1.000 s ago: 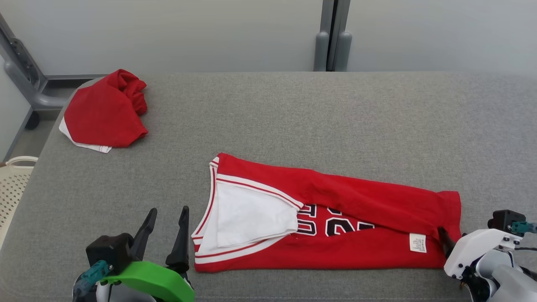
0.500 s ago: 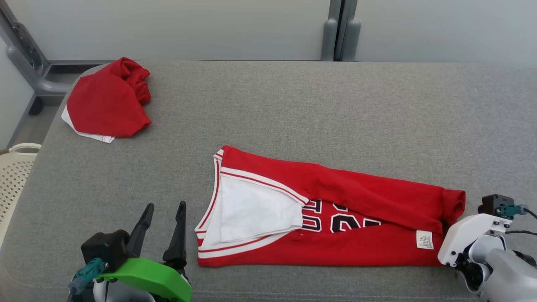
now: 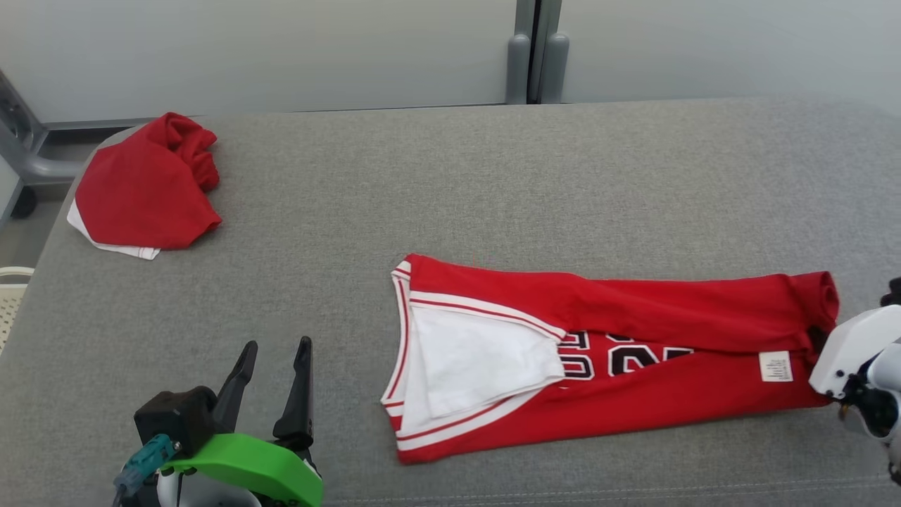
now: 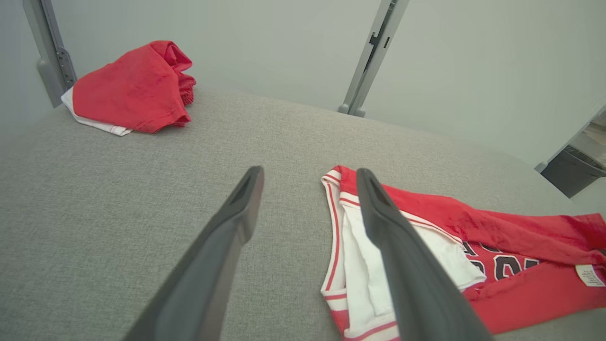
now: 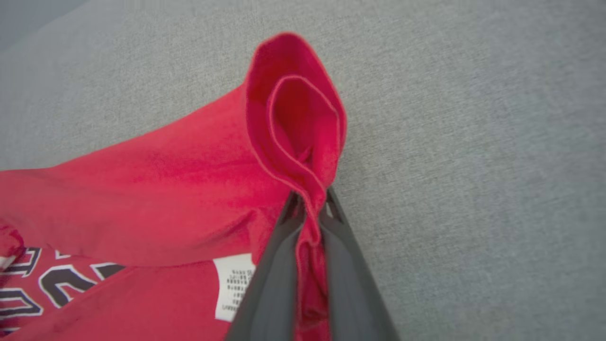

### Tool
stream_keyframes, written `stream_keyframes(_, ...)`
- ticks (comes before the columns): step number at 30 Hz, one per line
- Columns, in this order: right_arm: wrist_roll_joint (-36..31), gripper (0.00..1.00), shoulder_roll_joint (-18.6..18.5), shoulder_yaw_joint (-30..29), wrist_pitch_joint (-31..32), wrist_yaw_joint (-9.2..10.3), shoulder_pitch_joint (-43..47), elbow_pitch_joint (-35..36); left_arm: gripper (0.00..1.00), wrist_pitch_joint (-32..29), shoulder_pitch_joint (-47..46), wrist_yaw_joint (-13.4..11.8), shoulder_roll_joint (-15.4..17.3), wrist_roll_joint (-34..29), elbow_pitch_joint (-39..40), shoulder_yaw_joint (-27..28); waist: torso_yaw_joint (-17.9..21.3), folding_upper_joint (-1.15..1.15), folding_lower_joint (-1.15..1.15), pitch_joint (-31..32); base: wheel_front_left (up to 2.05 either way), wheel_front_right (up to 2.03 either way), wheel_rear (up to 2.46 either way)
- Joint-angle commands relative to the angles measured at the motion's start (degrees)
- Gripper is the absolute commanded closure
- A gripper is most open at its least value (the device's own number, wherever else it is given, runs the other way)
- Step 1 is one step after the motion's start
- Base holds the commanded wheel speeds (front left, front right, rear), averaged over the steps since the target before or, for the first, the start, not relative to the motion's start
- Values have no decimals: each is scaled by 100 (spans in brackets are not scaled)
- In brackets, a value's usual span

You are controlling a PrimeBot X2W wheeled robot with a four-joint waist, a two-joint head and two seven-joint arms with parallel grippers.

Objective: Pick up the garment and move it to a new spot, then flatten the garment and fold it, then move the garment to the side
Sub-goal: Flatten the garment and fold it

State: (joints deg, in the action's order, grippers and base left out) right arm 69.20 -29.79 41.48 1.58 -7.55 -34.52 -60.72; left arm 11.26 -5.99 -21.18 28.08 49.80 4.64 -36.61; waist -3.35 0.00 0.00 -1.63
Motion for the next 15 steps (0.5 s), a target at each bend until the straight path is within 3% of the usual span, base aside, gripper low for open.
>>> stream_keyframes(1, 43, 100, -178, -37, 72, 12, -85, -2, 0, 48, 16, -3, -11, 12, -2, 11, 113, 0, 0, 10, 0, 0, 0)
stream_keyframes(8, 18, 100, -675, -141, 266, 11, -310, -33, 0, 46, -19, 39, -36, 16, -28, -19, 269, 0, 0, 17, 0, 0, 0)
stream_keyframes(15, 109, 100, -541, -185, 448, 10, -320, 321, 0, 43, 53, 51, -74, 43, -84, -61, 359, 0, 0, 130, 0, 0, 0)
